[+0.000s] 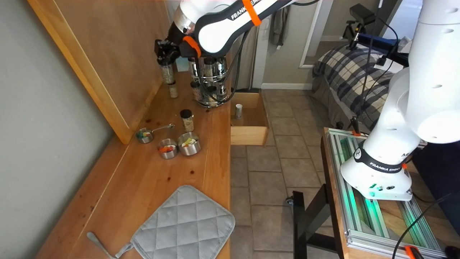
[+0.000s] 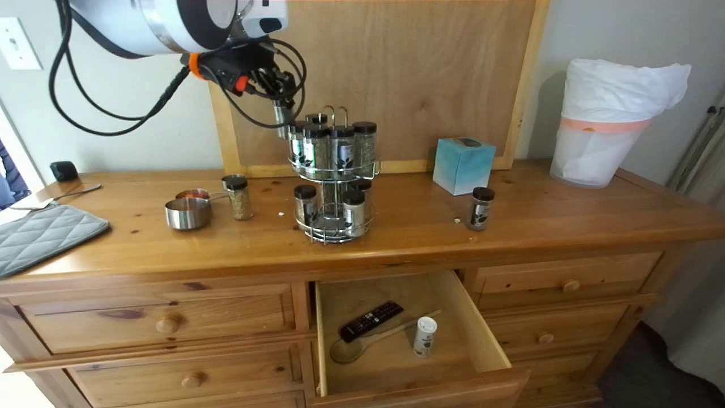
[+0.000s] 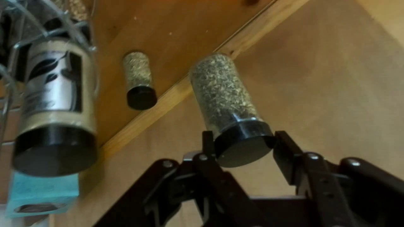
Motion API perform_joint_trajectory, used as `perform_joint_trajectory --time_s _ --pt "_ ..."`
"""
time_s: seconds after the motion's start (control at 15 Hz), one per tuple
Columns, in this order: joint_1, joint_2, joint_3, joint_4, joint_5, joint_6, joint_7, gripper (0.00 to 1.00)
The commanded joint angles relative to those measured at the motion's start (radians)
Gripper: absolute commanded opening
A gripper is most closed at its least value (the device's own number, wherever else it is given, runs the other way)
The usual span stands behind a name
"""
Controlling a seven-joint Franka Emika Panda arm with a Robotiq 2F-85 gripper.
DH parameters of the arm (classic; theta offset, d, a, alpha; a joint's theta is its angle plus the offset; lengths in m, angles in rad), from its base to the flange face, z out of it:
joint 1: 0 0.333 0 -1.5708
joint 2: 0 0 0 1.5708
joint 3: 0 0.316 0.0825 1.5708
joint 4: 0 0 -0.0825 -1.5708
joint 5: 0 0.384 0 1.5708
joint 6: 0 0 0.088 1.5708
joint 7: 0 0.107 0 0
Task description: Move one spice bottle from the spice rack onto the table
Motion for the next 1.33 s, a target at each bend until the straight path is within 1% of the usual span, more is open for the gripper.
perform_joint_trajectory --time_s 0.0,0.27,0.4,0.6,0.87,0.93,1.0,1.2,1.27 --pt "0.012 0.007 0.048 -0.025 0.093 0.004 -0.157 0.26" --pt "-0.010 0.048 0.108 -0.039 0.169 0.016 -0.289 0.26" --pt "-0.021 0.075 0.126 -0.047 0.196 0.023 -0.345 0.26" --pt "-0.018 0.122 0.123 -0.046 0.195 0.068 -0.384 0.26" --pt "-0.044 0.176 0.157 -0.041 0.202 0.130 -0.433 0.26" --pt "-0.057 0.188 0.173 -0.039 0.208 0.139 -0.444 0.26" --pt "-0.084 0.200 0.201 -0.039 0.195 0.150 -0.446 0.26" --pt "-0.118 0.221 0.236 -0.038 0.187 0.163 -0.452 0.26" --pt "-0.112 0.226 0.231 -0.035 0.207 0.161 -0.469 0.26"
